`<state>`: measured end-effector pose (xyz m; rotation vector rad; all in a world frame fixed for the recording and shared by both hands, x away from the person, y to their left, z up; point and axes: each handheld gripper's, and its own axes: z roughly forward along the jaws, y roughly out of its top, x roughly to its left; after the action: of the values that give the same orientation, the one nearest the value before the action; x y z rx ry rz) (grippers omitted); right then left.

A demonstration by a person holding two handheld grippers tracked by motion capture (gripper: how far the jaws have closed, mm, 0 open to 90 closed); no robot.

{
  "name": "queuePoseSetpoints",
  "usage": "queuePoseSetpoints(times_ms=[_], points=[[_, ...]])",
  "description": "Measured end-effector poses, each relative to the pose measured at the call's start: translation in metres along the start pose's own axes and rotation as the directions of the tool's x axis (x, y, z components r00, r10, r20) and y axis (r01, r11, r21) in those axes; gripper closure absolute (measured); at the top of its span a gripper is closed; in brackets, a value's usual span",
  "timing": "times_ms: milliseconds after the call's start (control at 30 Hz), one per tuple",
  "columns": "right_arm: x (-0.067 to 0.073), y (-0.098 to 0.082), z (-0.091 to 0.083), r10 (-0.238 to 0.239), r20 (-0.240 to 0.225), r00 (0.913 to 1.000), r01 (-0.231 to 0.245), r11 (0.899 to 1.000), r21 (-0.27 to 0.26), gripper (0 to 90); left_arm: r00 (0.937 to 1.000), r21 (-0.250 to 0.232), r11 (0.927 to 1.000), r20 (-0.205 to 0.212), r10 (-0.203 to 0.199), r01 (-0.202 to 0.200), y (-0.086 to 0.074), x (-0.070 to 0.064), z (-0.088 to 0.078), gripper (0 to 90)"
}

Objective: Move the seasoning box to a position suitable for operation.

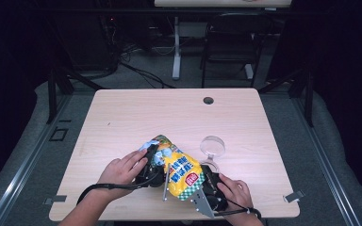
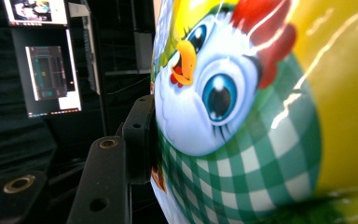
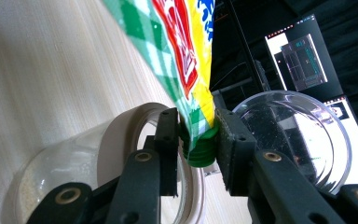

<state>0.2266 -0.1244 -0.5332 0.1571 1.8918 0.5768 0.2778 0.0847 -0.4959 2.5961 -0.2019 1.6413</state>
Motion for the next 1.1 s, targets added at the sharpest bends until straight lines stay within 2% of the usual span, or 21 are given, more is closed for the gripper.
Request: queuePoseSetpoints(times_ms=[133, 267, 300, 333, 433, 1100], points=[[0.0000, 0.0001, 0.0001, 0.006, 0.003, 1.0000, -0.006, 1.000, -0.004, 71.4, 0.9996, 0.003, 0.9998, -0.021, 0.021, -0.021, 0.0006, 0.0010, -0.0013, 55.1], [0.0009, -0.0001, 0.0007, 0.012, -0.002, 0.9999, -0.012, 1.000, -0.007, 71.4, 0.9996, 0.016, 0.9996, -0.014, 0.025, -0.025, 0.0012, 0.0009, -0.0025, 55.1], [0.0006, 0.0003, 0.0002, 0.005, 0.000, 1.0000, -0.005, 1.000, 0.002, 71.4, 0.9987, -0.008, 0.9996, -0.044, 0.026, -0.026, 0.0005, -0.0005, -0.0008, 55.1], [0.0002, 0.0007, -0.0006, -0.003, 0.002, 1.0000, 0.003, 1.000, 0.013, 71.3, 0.9985, -0.006, 0.9996, -0.047, 0.028, -0.028, 0.0007, -0.0006, -0.0011, 55.1], [0.0005, 0.0006, -0.0004, 0.001, 0.003, 1.0000, -0.001, 1.000, 0.010, 71.3, 0.9988, 0.008, 0.9994, -0.035, 0.033, -0.033, 0.0015, 0.0002, -0.0025, 55.1], [-0.0008, -0.0007, -0.0003, 0.033, 0.007, 0.9994, -0.033, 0.999, 0.004, 71.2, 0.9908, 0.014, 0.9956, -0.097, 0.094, -0.093, 0.0057, 0.0049, -0.0053, 55.6]])
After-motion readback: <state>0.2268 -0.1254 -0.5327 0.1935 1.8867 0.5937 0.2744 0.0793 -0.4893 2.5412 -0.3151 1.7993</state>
